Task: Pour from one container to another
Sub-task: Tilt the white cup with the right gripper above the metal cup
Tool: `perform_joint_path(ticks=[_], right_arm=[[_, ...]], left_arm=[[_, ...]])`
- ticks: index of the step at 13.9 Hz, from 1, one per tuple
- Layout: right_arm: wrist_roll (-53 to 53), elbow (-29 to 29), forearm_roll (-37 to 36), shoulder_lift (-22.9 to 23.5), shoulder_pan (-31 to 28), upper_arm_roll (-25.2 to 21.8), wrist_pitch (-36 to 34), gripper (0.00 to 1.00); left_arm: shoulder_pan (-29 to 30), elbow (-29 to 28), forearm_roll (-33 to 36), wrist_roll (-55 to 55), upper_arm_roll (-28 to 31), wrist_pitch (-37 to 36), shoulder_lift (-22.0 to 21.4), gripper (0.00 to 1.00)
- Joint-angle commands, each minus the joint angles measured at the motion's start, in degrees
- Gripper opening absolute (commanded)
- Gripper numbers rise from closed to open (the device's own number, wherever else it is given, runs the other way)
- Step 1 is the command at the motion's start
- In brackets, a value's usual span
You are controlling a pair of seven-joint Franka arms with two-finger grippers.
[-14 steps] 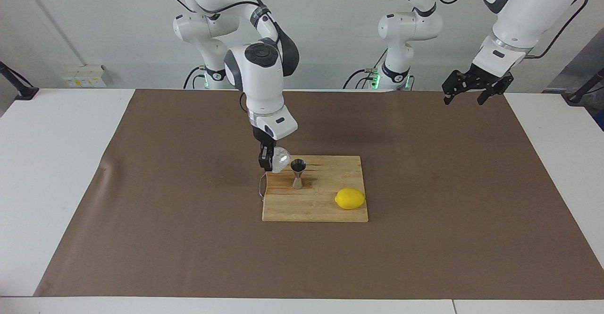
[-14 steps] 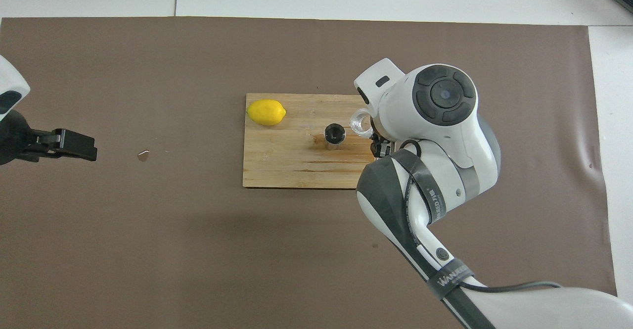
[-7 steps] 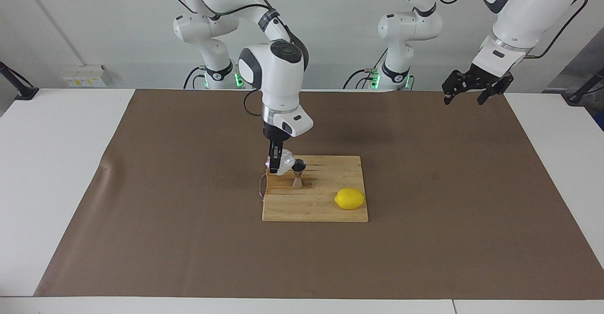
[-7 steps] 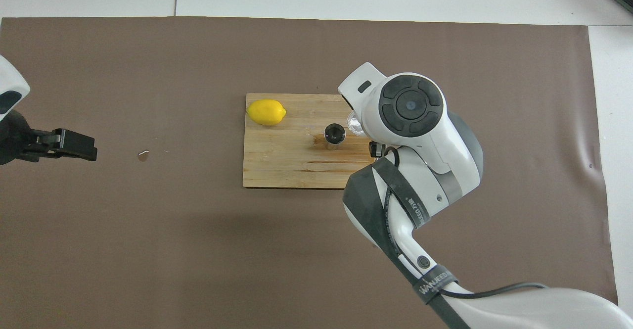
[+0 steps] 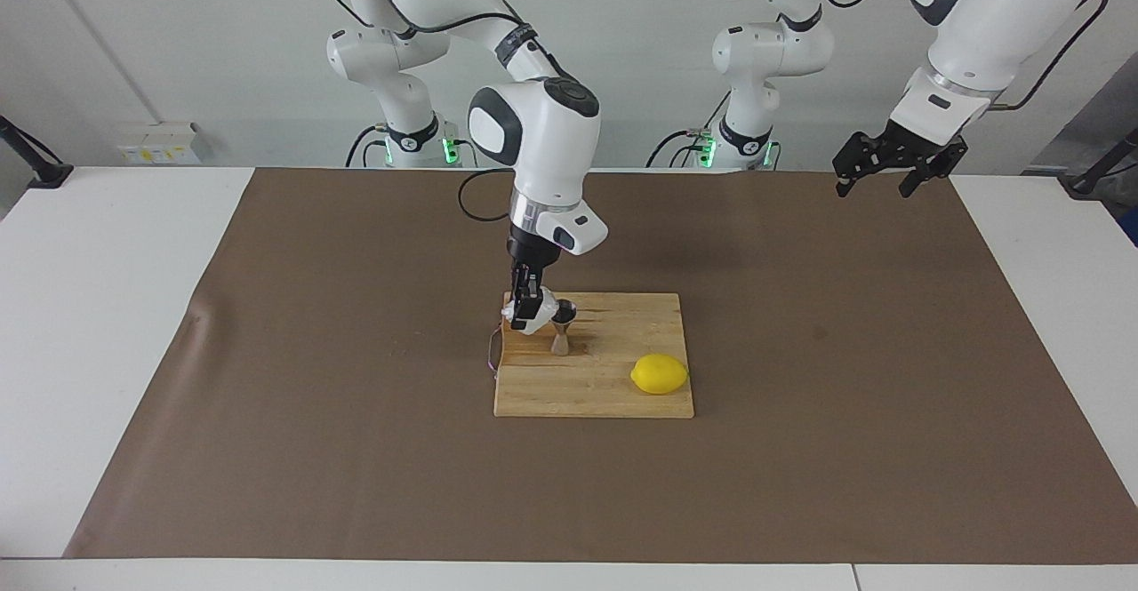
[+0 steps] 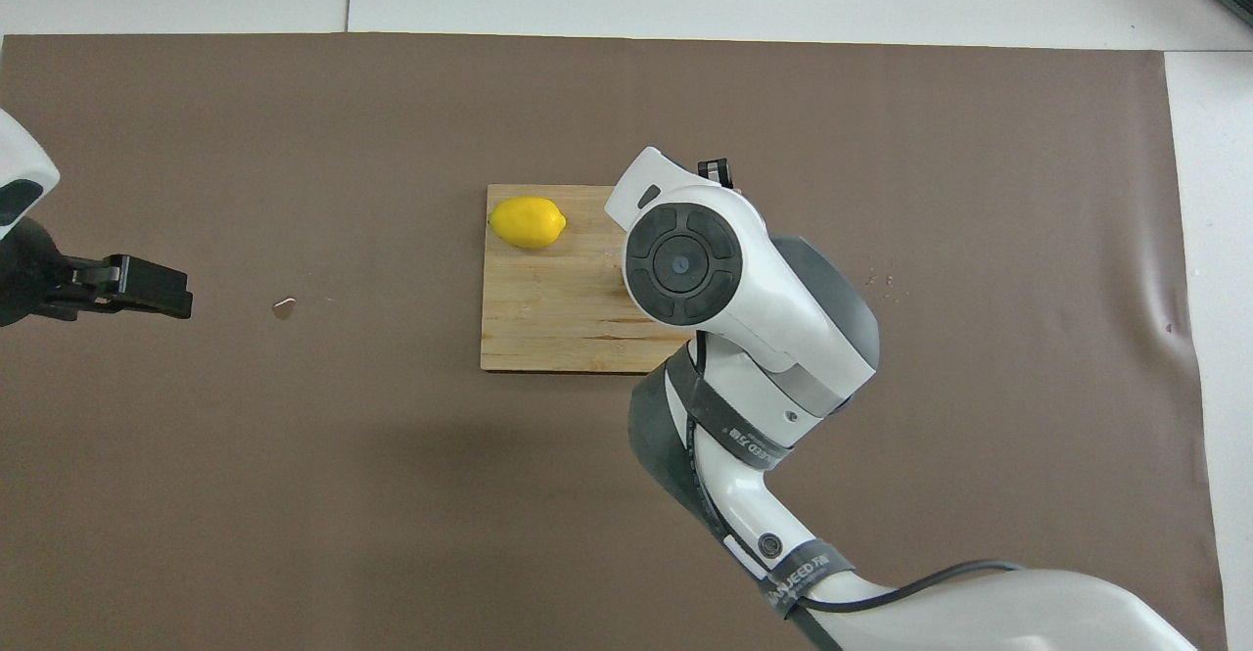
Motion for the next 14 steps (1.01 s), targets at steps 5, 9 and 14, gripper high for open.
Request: perform_joint_path(ticks=[5,9,14], right_arm=[[0.75,0.23,-6.91,1.12,1.43,0.24,-1.32,0.00],[-0.04,-0.48,-8.41,0.77,1.43,0.24,-1.49,0.00],[-0.13,-1.09,-11.22,0.86,2.75,0.33,-2.46,0.00]], left_arm=[[0.45,-0.29,-0.63,0.45,-0.08,-0.93,-1.01,1.00],[0.45,-0.29,-0.63,0.45,-0.08,-0.93,-1.01,1.00],[0.45,-0.29,-0.63,0.45,-0.08,-0.93,-1.01,1.00]])
